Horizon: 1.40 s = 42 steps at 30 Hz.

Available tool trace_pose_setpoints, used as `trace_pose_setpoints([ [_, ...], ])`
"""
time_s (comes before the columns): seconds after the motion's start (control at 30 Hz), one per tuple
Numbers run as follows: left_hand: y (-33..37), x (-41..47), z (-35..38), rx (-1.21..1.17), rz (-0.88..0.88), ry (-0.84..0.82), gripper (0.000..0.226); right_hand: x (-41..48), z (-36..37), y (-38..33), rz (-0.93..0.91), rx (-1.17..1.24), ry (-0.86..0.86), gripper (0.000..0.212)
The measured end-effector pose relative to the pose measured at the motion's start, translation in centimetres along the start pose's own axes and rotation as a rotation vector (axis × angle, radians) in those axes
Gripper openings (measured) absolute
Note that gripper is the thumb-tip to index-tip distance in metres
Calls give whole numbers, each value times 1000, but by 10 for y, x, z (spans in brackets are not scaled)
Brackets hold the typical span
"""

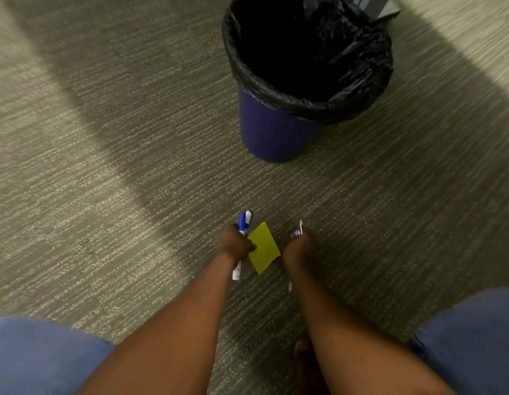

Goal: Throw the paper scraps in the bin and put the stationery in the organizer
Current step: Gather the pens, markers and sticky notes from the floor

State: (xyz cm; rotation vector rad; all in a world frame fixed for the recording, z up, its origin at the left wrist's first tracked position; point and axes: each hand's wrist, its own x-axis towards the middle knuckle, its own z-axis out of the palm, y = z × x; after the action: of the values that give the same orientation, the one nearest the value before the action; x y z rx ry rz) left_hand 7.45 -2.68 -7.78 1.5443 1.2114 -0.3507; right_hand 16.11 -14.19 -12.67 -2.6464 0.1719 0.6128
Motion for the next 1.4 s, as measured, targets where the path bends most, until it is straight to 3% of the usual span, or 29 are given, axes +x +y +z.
trace_pose_setpoints([
  [0.37,41,-46,-55,-2,21,81,45,-20,-56,-59,-147,126,61,20],
  [0.73,113,-157,-112,-17,25,201,29,-86,-188,-117,-273,142,55,19],
  [0.97,176,-228,-158,-11,70,235,33,-127,-276,-173,-157,134,-7,18],
  [1.17,221,-282,-188,-12,105,264,32,-163,-339,-202,-286,153,37,20],
  [1.4,271,-346,-213,-10,135,278,32,-201,-414,-230,-244,194,52,15],
])
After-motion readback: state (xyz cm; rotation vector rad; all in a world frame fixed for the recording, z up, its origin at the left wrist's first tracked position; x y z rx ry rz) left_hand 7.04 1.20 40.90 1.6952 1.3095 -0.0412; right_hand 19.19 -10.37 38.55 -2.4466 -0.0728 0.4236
